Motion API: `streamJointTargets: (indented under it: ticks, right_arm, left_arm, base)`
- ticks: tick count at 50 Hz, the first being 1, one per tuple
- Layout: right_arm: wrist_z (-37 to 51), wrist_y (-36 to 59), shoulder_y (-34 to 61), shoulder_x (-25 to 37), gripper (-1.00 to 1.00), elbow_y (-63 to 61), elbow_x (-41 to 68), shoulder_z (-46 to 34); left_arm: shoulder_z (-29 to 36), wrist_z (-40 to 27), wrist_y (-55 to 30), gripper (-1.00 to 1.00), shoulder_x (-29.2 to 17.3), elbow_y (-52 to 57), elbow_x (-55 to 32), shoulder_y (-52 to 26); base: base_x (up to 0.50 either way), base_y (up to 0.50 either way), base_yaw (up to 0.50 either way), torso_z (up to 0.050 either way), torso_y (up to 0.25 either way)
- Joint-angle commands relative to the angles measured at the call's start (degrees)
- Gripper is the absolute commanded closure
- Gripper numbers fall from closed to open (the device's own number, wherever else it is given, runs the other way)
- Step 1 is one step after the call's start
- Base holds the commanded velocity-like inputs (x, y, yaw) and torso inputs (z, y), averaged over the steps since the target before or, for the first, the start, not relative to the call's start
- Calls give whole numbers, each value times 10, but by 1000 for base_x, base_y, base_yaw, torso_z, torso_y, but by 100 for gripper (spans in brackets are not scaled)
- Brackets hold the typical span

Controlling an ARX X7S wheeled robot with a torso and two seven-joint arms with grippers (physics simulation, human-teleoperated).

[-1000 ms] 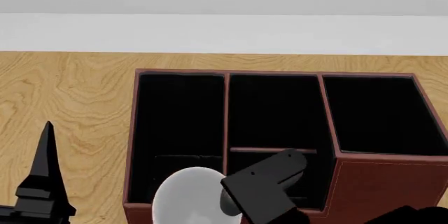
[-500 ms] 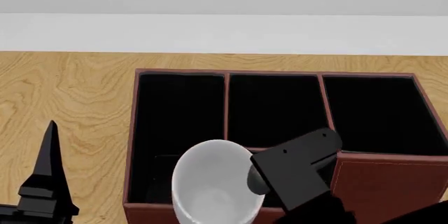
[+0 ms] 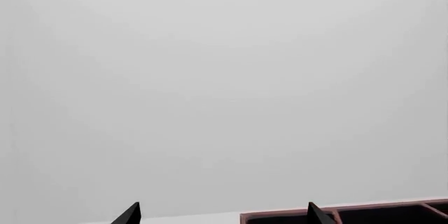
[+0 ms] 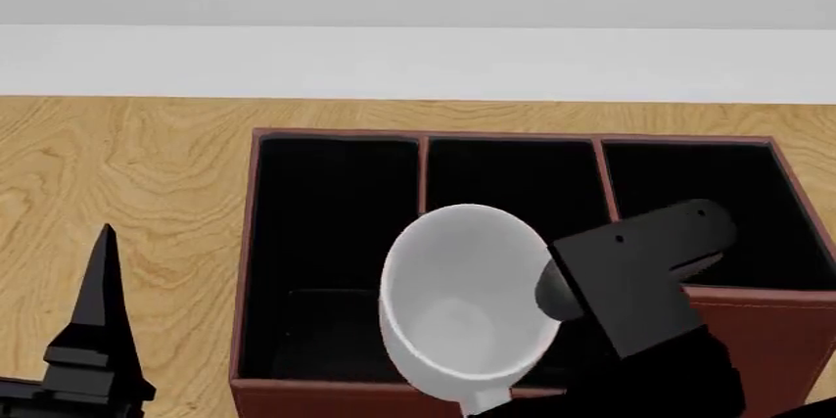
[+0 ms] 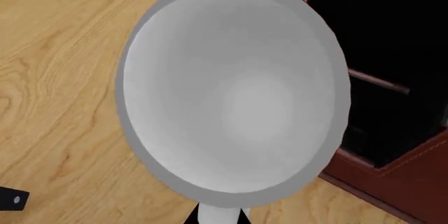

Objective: Pick up the white mug and place it to the right of the caddy.

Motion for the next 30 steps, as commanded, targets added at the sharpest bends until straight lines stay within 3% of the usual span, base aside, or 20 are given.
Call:
streamJointTargets:
  ticks: [1,30]
  right_arm:
    - [1,-11,13,36,100,-2,7,24]
    - [34,-32,52,151,100,-14,82,53]
  left_arm:
    - [5,-1,1,-100,0,-5,-3,-7]
    - [13,-5,0,-100,-4,-1,-13,-15]
  base:
    - [0,0,0,0,0]
    - [0,0,0,0,0]
